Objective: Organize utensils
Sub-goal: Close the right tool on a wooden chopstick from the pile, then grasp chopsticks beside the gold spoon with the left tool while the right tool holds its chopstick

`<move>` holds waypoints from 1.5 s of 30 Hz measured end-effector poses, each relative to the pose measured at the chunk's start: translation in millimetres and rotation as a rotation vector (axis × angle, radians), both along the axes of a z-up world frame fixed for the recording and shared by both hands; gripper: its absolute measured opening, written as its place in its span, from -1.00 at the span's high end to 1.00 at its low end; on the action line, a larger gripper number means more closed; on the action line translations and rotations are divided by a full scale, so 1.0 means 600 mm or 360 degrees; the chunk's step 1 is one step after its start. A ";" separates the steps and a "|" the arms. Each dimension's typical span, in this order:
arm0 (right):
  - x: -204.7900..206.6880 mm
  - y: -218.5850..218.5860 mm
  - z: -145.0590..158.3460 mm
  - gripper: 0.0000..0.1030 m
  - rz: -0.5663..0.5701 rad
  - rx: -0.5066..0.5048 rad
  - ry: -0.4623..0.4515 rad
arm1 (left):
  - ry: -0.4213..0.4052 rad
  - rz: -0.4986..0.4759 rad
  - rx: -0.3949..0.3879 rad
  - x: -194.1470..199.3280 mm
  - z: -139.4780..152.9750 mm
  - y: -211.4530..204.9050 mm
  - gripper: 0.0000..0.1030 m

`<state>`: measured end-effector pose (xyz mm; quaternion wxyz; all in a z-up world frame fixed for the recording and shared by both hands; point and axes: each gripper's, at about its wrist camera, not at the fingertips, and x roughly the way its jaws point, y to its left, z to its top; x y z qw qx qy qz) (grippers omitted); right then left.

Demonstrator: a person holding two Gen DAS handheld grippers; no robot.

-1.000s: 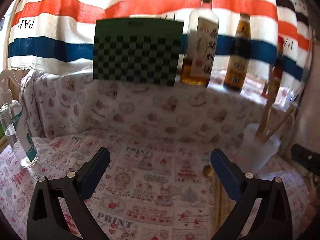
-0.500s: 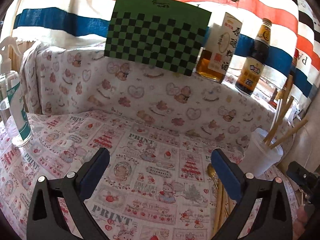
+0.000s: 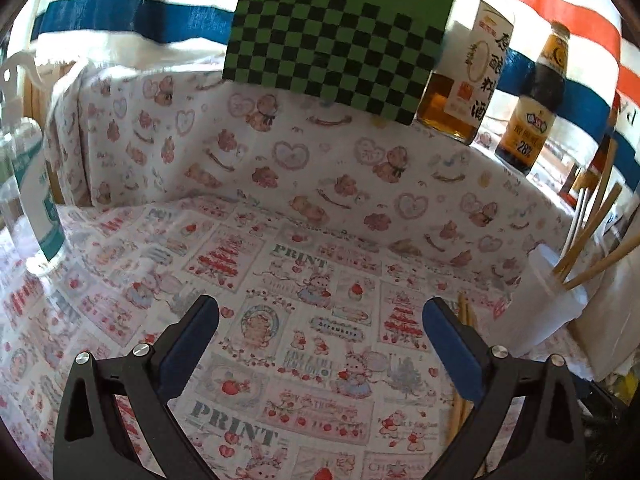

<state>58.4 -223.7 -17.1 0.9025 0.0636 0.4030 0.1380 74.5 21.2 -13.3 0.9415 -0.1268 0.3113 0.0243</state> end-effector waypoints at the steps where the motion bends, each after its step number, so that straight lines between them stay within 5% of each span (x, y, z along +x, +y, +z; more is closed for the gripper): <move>1: 0.002 0.006 -0.006 -0.36 0.0017 -0.0007 0.0038 | -0.0008 0.0005 0.0031 -0.001 0.001 -0.003 -0.96; 9: 0.008 0.035 -0.038 0.13 0.0124 -0.0065 0.0150 | -0.0013 -0.0005 0.0055 -0.002 0.004 -0.007 -0.96; 17: 0.000 0.073 -0.048 0.23 0.0196 -0.0258 0.0127 | -0.0009 0.0005 0.0058 -0.002 0.002 -0.005 -0.96; 23: -0.001 0.077 -0.051 0.81 0.0154 -0.0403 0.0105 | -0.0009 -0.0008 0.0092 -0.002 0.001 -0.013 -0.96; 28: 0.001 0.052 -0.044 0.87 0.0116 -0.0413 0.0190 | -0.0001 -0.0014 0.0087 -0.002 0.001 -0.013 -0.96; 34: -0.032 0.004 -0.029 0.87 0.0089 -0.0232 0.0298 | 0.0008 0.0005 0.0033 -0.002 0.004 0.000 -0.96; 41: -0.099 -0.026 -0.033 0.86 0.0115 -0.0303 0.0361 | 0.0010 0.0038 -0.0047 -0.005 0.007 0.014 -0.96; 45: -0.104 -0.043 -0.010 0.46 0.0079 -0.0199 0.0348 | 0.0013 0.0033 -0.0032 -0.006 0.007 0.009 -0.96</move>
